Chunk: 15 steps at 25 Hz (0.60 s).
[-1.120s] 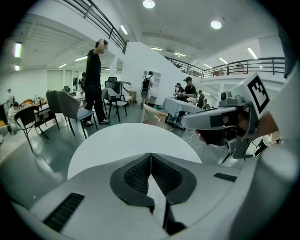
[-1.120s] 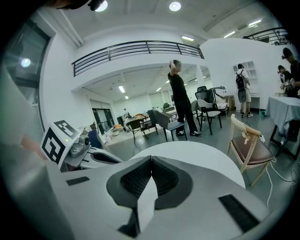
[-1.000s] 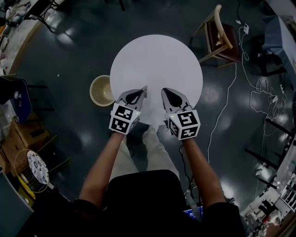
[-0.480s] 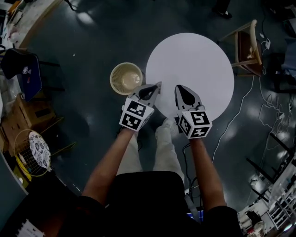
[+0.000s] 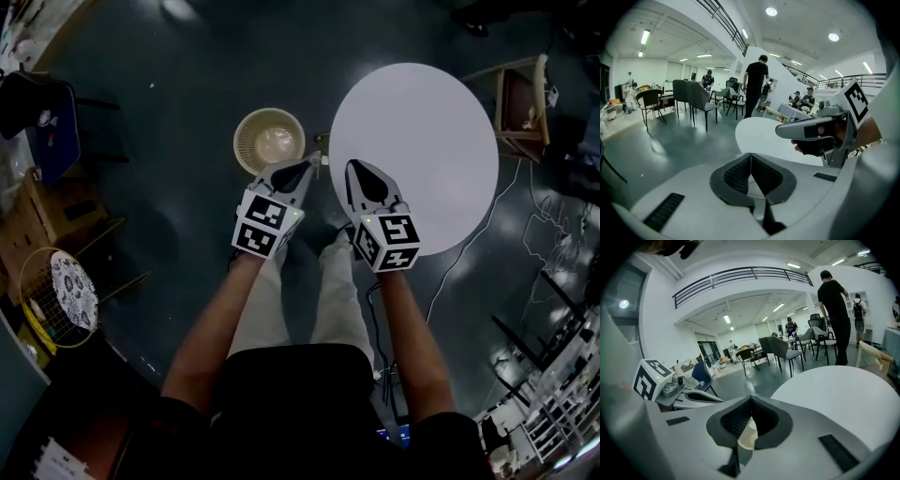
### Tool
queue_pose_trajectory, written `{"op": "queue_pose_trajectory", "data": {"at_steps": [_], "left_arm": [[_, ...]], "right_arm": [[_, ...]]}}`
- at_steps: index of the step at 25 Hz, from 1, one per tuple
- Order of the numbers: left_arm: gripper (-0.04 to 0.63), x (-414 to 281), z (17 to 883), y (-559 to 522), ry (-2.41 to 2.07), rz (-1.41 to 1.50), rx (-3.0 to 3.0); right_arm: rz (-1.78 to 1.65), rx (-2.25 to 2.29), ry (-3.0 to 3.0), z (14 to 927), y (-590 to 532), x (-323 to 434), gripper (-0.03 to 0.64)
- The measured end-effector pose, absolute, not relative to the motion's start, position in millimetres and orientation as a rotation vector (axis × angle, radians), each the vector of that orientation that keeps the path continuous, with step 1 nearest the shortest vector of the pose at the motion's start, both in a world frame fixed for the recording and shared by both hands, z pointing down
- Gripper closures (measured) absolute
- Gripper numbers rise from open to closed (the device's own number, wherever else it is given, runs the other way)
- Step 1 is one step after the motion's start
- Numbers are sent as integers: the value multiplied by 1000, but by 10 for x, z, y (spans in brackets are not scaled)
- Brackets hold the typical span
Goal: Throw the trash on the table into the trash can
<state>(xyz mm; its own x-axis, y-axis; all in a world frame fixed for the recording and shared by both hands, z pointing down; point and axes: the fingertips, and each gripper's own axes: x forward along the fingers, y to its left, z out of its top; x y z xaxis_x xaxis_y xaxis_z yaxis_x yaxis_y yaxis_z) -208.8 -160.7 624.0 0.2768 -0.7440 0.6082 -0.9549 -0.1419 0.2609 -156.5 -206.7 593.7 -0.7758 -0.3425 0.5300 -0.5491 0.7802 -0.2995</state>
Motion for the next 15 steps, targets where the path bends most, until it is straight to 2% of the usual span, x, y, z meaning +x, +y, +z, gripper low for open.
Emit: {"op": "queue_pose_trajectory", "data": {"at_steps": [15], "left_arm": [[580,-2999,7008,-1093,-1545,406,1828]], "right_arm": [[663,580,-2478,6628,-1534,-2561,600]]}}
